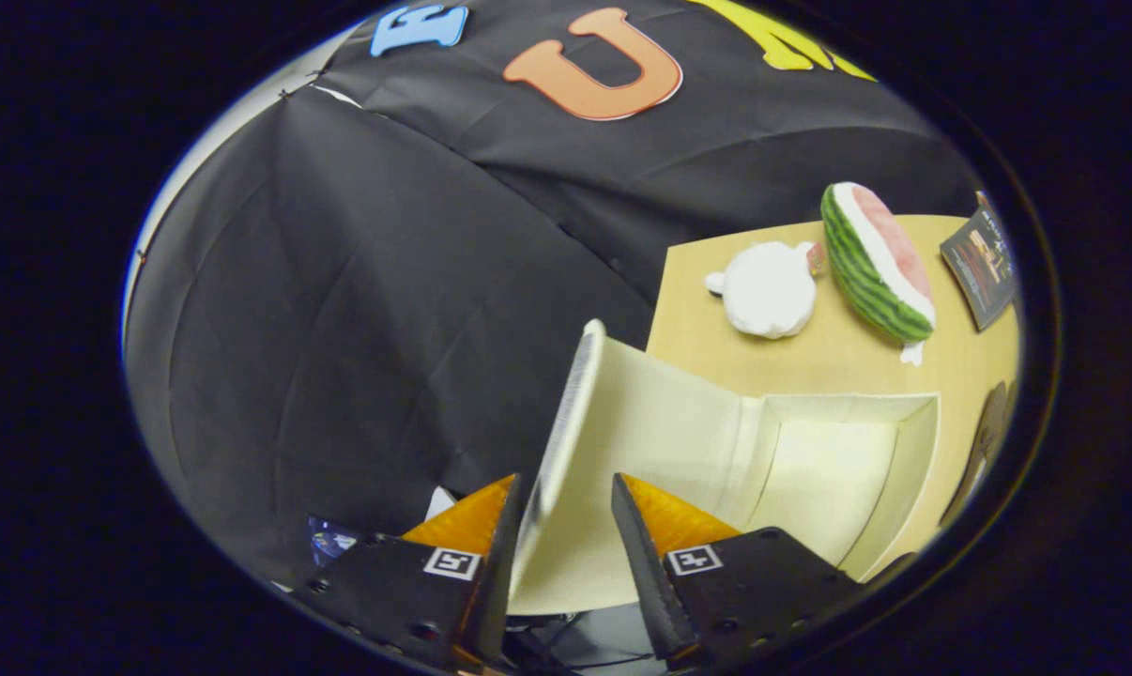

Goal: Open the storage box then place both shoes into the box .Put the left shoe in first, then the right shoe, with the right side of both shoes facing outward in a uniform manner.

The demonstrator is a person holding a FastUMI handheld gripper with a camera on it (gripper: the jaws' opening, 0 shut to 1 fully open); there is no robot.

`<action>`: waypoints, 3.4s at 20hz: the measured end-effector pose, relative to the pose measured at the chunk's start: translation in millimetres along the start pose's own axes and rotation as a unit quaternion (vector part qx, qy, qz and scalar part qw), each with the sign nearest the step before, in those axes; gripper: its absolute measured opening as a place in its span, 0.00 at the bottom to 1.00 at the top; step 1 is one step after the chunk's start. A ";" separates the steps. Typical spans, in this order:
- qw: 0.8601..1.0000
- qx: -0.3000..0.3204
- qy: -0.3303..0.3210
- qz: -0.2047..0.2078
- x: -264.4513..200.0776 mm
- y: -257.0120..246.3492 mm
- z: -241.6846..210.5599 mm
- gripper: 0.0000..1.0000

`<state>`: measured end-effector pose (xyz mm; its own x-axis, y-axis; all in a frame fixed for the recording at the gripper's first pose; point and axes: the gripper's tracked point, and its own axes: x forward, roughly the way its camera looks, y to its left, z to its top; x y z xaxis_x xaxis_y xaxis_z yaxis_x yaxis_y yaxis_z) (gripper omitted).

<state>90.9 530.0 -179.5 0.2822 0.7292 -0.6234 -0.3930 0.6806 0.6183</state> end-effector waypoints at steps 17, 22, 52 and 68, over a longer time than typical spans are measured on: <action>0.990 -0.043 -0.047 -0.123 -168.1 -240.7 7.8 0.96; 0.981 -0.006 -0.039 -0.189 -204.7 -356.8 -18.5 0.96; 0.930 0.079 0.056 -0.354 -210.8 -544.7 -112.2 0.01; 0.968 0.053 -0.011 -0.244 -273.9 -373.8 -57.2 0.01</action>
<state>110.4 71.8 -267.3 0.4301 0.3197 -0.8443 -0.1168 0.9470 0.2991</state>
